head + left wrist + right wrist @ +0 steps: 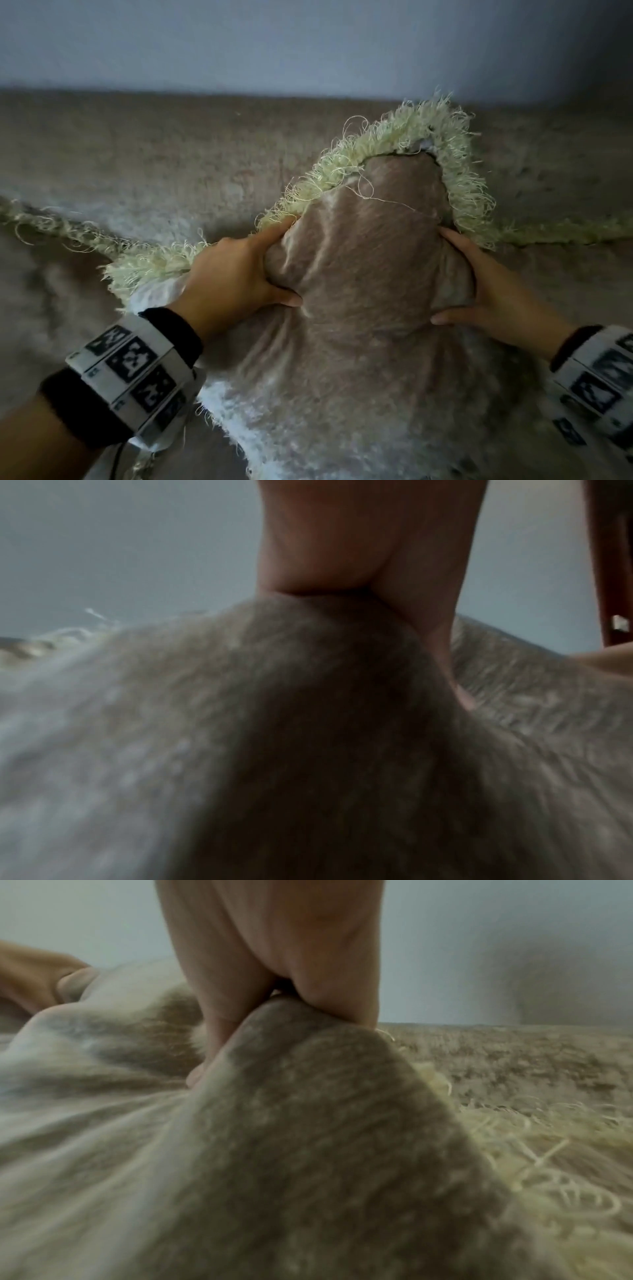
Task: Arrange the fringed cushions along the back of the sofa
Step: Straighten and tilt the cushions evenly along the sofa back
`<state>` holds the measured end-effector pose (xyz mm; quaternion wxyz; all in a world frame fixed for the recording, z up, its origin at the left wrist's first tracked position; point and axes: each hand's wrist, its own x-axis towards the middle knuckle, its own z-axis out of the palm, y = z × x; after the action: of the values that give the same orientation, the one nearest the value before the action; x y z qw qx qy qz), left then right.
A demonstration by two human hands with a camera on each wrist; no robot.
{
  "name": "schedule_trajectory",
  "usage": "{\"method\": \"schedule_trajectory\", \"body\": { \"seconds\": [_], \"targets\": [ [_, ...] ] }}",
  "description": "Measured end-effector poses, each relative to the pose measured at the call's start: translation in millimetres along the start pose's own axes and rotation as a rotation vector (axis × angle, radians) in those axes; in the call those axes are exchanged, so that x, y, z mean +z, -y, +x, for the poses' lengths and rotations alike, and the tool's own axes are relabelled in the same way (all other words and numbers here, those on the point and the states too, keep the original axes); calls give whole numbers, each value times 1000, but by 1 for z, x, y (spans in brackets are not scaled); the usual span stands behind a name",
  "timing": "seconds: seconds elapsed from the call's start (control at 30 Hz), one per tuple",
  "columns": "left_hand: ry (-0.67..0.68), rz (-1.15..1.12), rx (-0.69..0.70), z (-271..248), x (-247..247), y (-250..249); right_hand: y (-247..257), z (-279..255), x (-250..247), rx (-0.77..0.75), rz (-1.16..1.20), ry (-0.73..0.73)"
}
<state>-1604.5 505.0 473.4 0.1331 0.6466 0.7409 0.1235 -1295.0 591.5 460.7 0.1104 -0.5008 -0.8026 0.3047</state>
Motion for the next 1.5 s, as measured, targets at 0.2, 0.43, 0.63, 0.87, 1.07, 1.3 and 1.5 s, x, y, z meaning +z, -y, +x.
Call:
{"method": "schedule_trajectory", "body": {
  "seconds": [0.2, 0.43, 0.63, 0.87, 1.07, 1.3, 1.5],
  "targets": [
    [34, 147, -134, -25, -8, 64, 32, 37, 29, -53, -58, 86],
    [48, 291, -165, -43, 40, 117, 23, 22, 79, -144, -169, 126],
    [179, 324, -119, -41, 94, 100, 5, 42, 139, -71, -336, 132],
    [307, 415, -203, 0, 120, 104, -9, 63, 168, -3, -398, 81],
    [94, 266, -80, -31, 108, 114, -6, 41, 149, -35, -227, 61],
    [38, 278, -86, -61, 133, 125, -5, 31, 162, -29, -396, 62],
    [46, 361, -121, -51, 148, 128, -8, 35, 179, 27, -391, 14]
  ]
}}
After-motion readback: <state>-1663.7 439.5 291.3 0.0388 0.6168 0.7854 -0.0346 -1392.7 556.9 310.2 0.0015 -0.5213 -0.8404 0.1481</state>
